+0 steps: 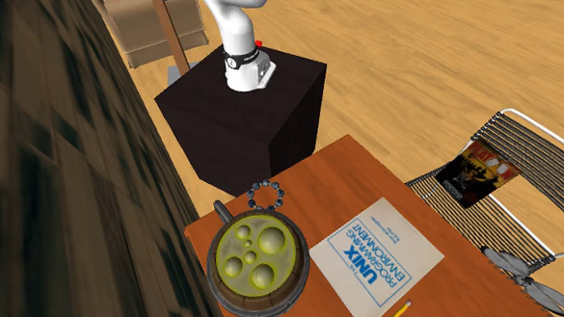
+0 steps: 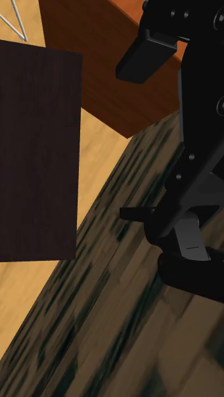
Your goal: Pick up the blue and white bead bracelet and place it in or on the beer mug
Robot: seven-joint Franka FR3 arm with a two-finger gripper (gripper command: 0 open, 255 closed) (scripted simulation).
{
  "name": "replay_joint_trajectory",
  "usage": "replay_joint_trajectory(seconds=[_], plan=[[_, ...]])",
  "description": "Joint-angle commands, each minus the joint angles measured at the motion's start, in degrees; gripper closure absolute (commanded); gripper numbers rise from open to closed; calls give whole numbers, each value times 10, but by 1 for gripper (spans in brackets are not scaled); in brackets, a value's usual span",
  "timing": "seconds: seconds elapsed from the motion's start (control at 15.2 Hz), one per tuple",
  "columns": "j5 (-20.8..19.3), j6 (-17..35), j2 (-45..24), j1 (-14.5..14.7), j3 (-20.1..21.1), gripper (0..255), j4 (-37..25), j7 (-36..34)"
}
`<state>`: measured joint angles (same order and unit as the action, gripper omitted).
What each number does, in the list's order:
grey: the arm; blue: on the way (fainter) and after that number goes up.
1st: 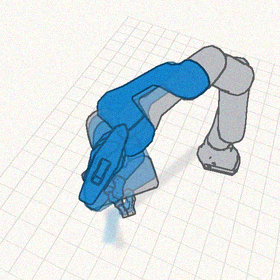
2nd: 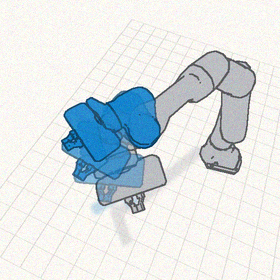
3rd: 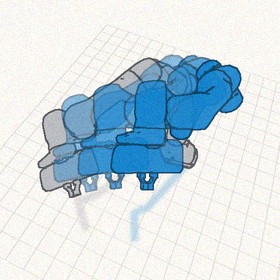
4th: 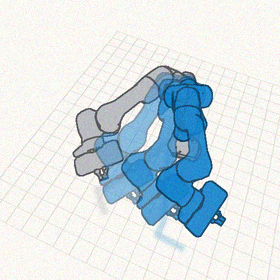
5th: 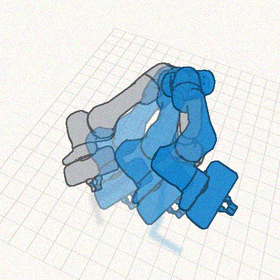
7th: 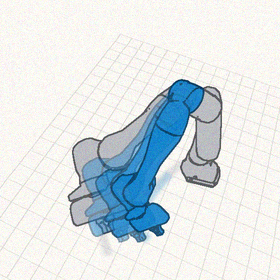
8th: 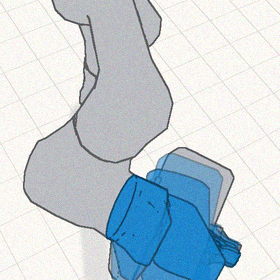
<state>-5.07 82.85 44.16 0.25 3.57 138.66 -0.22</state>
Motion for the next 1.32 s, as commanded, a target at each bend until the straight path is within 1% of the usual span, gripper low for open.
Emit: replay_joint_trajectory(seconds=[0.0, 0.33, 0.59, 0.92, 1.25], plan=[[0, 0, 0, 0, 0, 0, 0, 0], [42, 94, -14, 19, 33, 0, 61, -47], [74, 176, -43, 35, 62, 0, 97, -82], [108, 285, -103, 53, 103, 0, 123, -125], [128, 398, -188, 66, 145, 0, 127, -170]])
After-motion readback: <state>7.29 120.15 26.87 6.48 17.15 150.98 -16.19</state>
